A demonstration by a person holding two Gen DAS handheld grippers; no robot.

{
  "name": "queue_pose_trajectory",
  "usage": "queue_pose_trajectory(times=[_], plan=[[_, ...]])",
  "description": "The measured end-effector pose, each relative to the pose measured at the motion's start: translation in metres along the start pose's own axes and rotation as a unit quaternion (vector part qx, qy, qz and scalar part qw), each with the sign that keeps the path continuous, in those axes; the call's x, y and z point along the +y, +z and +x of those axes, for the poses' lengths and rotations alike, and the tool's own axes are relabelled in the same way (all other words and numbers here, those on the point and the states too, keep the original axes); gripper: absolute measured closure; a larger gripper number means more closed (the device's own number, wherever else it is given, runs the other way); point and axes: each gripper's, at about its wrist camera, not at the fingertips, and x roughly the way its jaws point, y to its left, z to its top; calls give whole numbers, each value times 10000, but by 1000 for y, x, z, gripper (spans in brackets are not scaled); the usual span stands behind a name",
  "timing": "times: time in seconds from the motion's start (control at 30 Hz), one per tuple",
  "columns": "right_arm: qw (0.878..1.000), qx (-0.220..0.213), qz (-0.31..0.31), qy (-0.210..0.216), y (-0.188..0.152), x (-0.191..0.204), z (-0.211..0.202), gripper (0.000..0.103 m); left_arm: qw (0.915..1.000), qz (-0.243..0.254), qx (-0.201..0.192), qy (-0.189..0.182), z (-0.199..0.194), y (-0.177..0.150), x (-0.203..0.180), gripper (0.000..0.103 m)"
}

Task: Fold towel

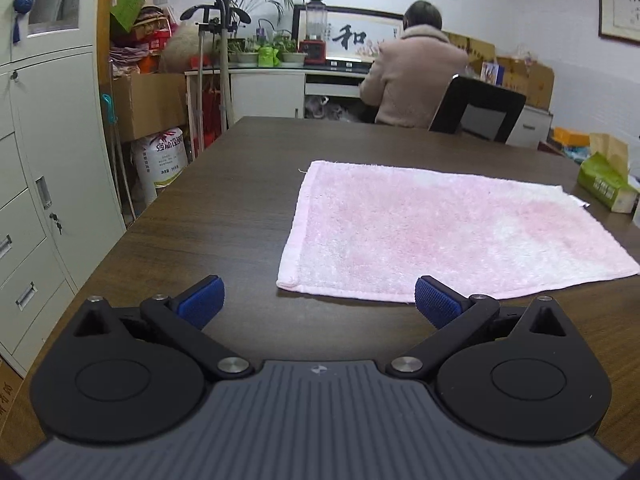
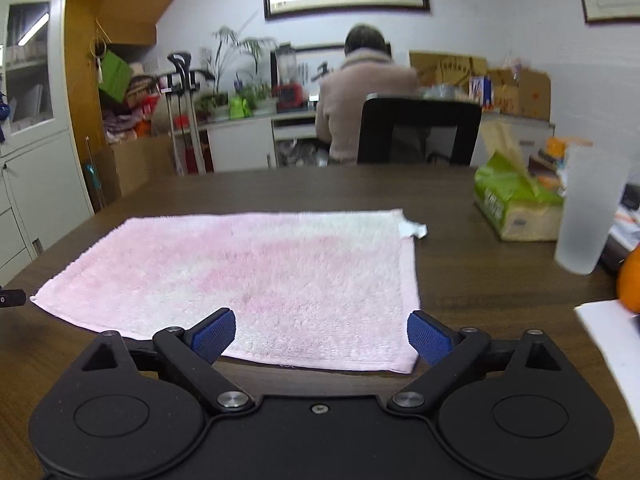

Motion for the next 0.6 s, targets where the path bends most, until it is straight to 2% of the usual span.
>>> queue_pose_trajectory(times=[0.13,0.23,0.43,0.6], plan=[[9996,-262,41,-61,-17,-4,-26,2,9999,-22,-87,129,-15,-9,-3,0],[9994,-318,128,-108,-28,-5,-38,1,9999,-74,-100,86,-24,-15,-5,0],[9994,-279,201,-100,-39,1,-47,1,9998,66,-146,133,-39,-27,-10,0],[9993,-208,236,-184,-43,7,-52,1,9997,-2,-224,110,-47,-32,-8,0]])
